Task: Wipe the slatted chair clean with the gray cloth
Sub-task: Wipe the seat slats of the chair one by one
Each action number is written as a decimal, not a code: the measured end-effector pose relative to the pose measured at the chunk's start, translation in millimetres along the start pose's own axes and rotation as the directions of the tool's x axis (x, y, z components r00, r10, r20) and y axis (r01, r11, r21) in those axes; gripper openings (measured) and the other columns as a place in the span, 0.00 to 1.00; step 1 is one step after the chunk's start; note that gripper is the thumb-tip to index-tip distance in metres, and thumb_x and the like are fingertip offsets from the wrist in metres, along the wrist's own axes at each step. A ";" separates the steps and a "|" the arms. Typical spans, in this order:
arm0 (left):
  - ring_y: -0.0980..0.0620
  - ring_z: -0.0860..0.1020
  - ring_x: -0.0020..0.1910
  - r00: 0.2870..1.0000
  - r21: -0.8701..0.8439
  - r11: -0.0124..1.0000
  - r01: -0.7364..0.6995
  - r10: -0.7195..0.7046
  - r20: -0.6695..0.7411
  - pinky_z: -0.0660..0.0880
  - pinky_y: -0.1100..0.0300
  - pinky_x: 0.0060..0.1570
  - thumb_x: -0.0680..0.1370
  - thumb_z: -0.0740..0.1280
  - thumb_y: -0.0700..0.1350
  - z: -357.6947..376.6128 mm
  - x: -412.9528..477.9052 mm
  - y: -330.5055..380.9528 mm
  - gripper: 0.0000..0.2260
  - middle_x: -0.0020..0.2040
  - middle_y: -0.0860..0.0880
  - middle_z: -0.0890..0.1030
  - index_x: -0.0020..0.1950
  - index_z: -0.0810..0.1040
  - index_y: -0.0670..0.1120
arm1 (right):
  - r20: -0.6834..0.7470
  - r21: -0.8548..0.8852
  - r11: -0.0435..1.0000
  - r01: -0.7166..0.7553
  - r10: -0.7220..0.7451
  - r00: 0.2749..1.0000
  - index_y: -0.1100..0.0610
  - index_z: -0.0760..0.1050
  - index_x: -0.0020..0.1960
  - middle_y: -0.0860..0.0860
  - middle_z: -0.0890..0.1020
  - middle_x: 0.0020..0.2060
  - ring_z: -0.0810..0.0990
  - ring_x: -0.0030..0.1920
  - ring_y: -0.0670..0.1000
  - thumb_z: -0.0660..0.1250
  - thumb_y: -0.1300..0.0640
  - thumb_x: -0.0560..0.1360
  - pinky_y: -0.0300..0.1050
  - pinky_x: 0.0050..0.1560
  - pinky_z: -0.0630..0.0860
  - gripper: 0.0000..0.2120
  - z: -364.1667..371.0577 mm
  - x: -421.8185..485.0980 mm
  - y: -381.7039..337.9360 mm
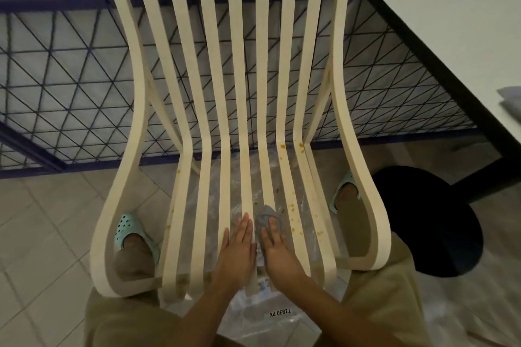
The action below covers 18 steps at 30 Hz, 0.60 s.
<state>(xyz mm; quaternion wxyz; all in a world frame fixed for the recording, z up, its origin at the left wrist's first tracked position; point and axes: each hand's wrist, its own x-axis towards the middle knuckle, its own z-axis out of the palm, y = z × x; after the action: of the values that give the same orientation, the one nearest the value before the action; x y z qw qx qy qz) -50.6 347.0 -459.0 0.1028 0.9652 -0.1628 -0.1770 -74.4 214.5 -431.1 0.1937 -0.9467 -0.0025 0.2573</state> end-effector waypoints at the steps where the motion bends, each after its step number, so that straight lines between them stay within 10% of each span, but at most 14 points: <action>1: 0.49 0.49 0.78 1.000 0.001 1.000 0.005 -0.004 -0.021 0.34 0.57 0.70 0.80 0.41 0.53 1.5 -2.5 0.2 0.27 0.78 0.51 0.46 0.78 0.49 0.46 | 0.004 -0.010 1.000 0.009 -0.009 1.000 0.59 0.34 0.79 0.53 0.24 0.69 0.36 0.77 0.62 0.58 0.67 0.80 0.49 0.70 0.67 0.38 2.2 -7.3 -0.3; 8: 0.56 0.35 0.76 0.999 -0.027 1.000 -0.006 0.005 -0.041 0.31 0.56 0.71 0.74 0.29 0.58 3.6 -11.6 4.6 0.33 0.77 0.54 0.35 0.78 0.39 0.48 | 0.018 -0.045 0.998 0.032 -0.032 0.999 0.58 0.35 0.79 0.54 0.25 0.69 0.37 0.78 0.62 0.60 0.66 0.80 0.51 0.73 0.64 0.40 11.1 -35.3 0.6; 14: 0.54 0.40 0.78 1.000 -0.073 0.997 0.018 -0.018 0.002 0.39 0.51 0.75 0.83 0.48 0.51 -4.6 -11.8 8.5 0.26 0.79 0.52 0.38 0.79 0.43 0.47 | 0.021 -0.034 0.985 0.168 -0.167 0.986 0.57 0.53 0.79 0.53 0.48 0.80 0.68 0.72 0.58 0.58 0.69 0.79 0.46 0.69 0.68 0.31 -1.8 -27.8 24.2; 18: 0.53 0.41 0.78 1.000 -0.142 0.990 0.012 -0.009 0.027 0.41 0.49 0.75 0.82 0.56 0.48 -14.6 -12.4 13.3 0.29 0.79 0.53 0.39 0.80 0.46 0.48 | -0.112 0.526 0.837 0.150 -0.107 0.988 0.66 0.70 0.71 0.59 0.77 0.66 0.77 0.65 0.54 0.61 0.65 0.81 0.40 0.62 0.75 0.19 -26.2 -38.2 31.3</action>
<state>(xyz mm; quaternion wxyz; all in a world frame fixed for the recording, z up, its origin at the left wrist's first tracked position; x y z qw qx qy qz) -59.8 341.1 -438.4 0.1681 0.9539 -0.1462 -0.2014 -97.7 172.0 -403.3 0.4652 -0.8628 0.0128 0.1974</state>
